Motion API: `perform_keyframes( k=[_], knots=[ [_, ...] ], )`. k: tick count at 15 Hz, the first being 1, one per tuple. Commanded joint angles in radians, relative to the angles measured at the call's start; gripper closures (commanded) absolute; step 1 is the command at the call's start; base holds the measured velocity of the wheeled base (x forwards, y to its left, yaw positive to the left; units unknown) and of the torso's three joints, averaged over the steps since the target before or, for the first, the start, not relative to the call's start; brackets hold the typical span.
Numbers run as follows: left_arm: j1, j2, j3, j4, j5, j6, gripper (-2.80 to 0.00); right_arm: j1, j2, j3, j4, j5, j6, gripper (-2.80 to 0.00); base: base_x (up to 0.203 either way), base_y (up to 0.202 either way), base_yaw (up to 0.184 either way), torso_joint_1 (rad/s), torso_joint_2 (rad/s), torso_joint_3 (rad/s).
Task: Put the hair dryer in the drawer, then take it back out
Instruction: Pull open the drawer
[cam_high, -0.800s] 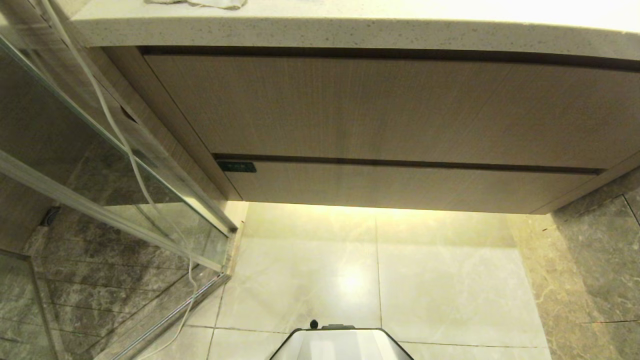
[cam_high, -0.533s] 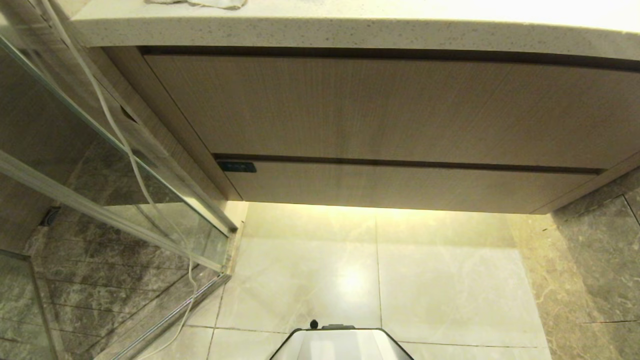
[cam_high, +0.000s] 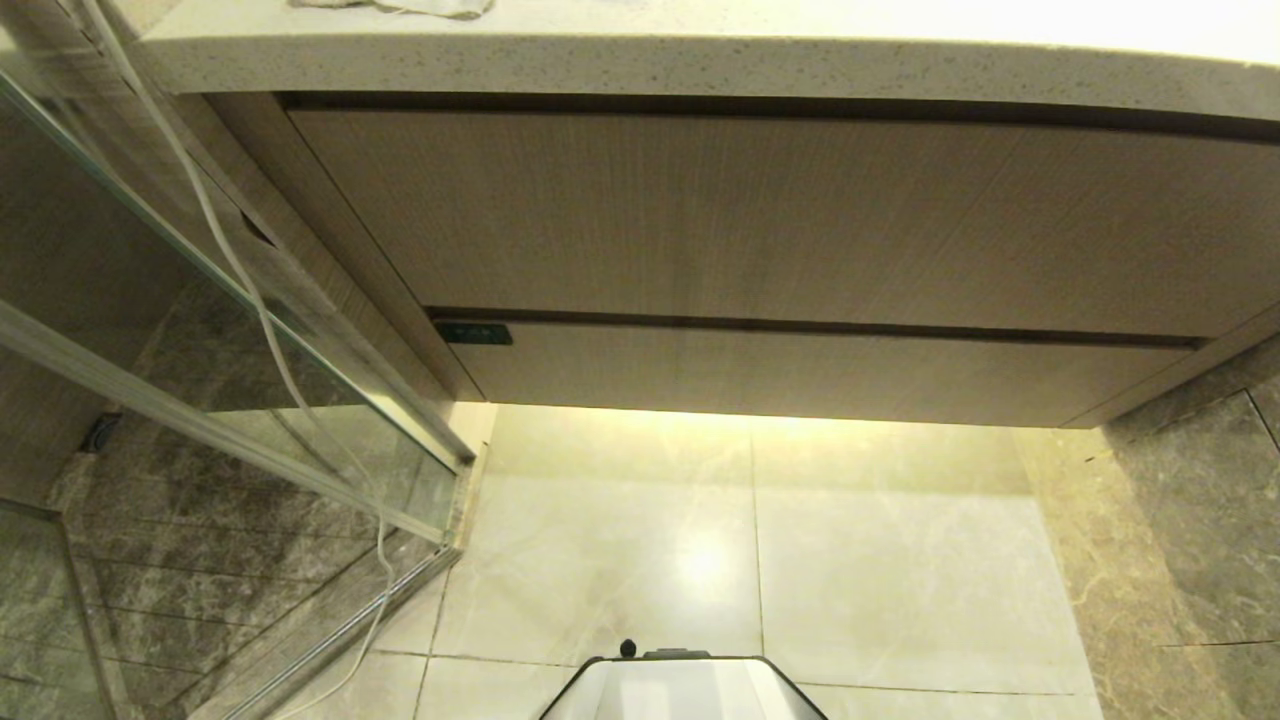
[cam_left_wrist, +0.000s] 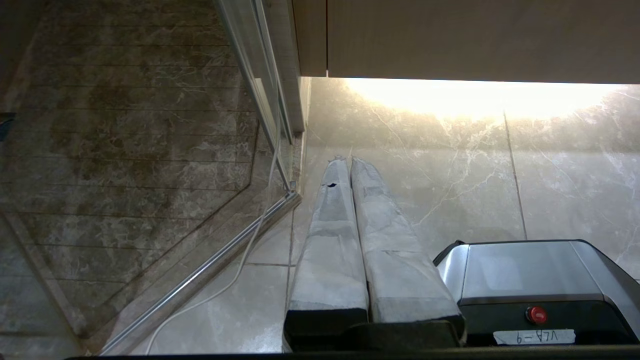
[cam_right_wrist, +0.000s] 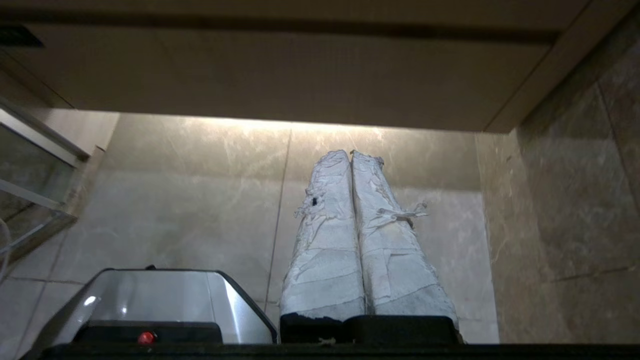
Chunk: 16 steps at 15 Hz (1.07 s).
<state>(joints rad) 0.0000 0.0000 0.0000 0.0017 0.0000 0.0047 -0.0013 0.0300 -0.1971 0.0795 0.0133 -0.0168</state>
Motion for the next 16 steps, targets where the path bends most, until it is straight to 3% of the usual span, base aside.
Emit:
perform_keyframes(
  k=[1,6,9,11,14,16],
  knots=[
    [0.0,0.0,0.002,0.0,0.0,0.0,0.0,-0.002,0.148,-0.26,0.08,0.018,-0.003,0.0,0.0,0.0,0.0,0.0,0.0,0.0],
    [0.0,0.0,0.002,0.0,0.0,0.0,0.0,0.022,0.883,-1.005,0.241,0.085,-0.006,0.0,0.0,0.0,0.0,0.0,0.0,0.0],
    [0.0,0.0,0.001,0.0,0.0,0.0,0.0,0.133,1.224,-1.317,0.459,0.116,0.001,0.0,0.0,0.0,0.0,0.0,0.0,0.0],
    [0.0,0.0,0.0,0.0,0.0,0.0,0.0,0.236,1.35,-1.363,0.568,0.126,0.028,0.0,0.0,0.0,0.0,0.0,0.0,0.0],
    [0.0,0.0,0.002,0.0,0.0,0.0,0.0,0.269,1.455,-1.27,0.626,0.109,0.038,0.0,0.0,0.0,0.0,0.0,0.0,0.0],
    [0.0,0.0,0.002,0.0,0.0,0.0,0.0,0.283,1.446,-1.218,0.652,0.119,-0.002,0.0,0.0,0.0,0.0,0.0,0.0,0.0]
  ],
)
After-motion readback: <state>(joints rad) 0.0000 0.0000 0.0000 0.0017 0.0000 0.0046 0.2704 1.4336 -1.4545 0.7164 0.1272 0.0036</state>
